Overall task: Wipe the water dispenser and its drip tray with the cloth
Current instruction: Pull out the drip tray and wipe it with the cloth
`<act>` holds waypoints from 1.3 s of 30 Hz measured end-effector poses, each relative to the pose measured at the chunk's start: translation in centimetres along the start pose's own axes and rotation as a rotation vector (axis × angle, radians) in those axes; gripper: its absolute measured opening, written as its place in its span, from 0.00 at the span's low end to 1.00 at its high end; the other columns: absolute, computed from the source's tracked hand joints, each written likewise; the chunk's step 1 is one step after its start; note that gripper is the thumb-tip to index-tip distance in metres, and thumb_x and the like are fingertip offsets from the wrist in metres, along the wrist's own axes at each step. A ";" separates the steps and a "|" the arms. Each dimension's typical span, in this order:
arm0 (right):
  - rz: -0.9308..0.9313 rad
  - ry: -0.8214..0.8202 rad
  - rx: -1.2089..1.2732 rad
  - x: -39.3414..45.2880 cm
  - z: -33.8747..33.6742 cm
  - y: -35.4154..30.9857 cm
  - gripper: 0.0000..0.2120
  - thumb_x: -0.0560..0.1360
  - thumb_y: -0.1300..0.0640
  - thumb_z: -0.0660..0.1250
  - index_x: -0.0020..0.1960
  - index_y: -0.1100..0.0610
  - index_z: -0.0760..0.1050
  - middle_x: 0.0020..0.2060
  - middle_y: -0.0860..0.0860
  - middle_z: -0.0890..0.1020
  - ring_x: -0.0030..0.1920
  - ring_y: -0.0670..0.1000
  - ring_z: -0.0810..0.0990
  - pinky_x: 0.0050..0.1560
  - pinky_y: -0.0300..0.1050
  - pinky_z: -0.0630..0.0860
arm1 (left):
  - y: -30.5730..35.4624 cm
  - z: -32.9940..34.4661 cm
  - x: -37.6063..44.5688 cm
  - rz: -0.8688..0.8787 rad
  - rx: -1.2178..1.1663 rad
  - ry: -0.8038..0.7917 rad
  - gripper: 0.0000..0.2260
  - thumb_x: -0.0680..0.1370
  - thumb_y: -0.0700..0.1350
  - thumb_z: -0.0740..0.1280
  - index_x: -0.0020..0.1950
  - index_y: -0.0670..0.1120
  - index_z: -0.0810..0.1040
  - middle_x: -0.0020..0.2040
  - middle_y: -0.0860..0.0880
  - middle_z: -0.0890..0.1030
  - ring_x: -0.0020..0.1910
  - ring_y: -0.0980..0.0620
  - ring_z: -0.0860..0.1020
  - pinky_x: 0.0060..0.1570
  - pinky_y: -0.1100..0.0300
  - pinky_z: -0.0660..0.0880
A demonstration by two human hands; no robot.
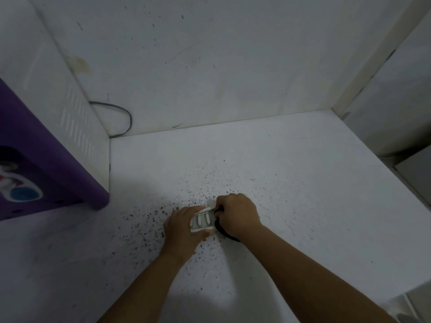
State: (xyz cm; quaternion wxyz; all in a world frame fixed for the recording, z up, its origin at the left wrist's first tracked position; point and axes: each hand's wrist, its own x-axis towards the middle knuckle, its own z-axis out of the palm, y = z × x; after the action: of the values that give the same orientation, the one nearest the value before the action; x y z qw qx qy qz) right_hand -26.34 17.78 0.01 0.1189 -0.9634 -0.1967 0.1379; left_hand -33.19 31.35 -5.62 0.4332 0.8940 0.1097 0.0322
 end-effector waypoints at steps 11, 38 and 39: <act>0.008 -0.013 -0.002 0.5 0.1 -0.4 0.09 0.75 0.59 0.63 0.52 0.55 0.79 0.48 0.54 0.82 0.51 0.55 0.77 0.57 0.49 0.74 | -0.1 0.1 0.4 -0.041 0.015 -0.005 0.27 0.62 0.47 0.80 0.60 0.48 0.79 0.54 0.52 0.81 0.53 0.52 0.76 0.56 0.51 0.73; 0.028 -0.061 0.044 0.7 0.2 -2.2 0.06 0.72 0.62 0.63 0.47 0.58 0.76 0.46 0.55 0.81 0.47 0.54 0.78 0.42 0.41 0.69 | -1.0 -2.0 0.5 -0.159 -0.207 -0.130 0.23 0.63 0.43 0.80 0.54 0.54 0.78 0.47 0.59 0.79 0.44 0.60 0.78 0.39 0.74 0.73; 0.016 -0.096 0.026 0.6 0.2 -2.1 0.07 0.72 0.61 0.63 0.48 0.58 0.77 0.47 0.55 0.81 0.47 0.54 0.78 0.43 0.42 0.70 | -1.0 -1.9 0.4 -0.155 -0.208 -0.128 0.22 0.63 0.42 0.80 0.53 0.52 0.78 0.46 0.56 0.80 0.44 0.57 0.79 0.39 0.71 0.74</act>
State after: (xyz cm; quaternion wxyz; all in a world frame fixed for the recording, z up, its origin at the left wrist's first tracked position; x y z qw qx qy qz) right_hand -26.57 19.95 0.32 0.1208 -0.9556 -0.1928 0.1874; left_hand -33.24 33.52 -5.23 0.5308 0.8334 0.1468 -0.0471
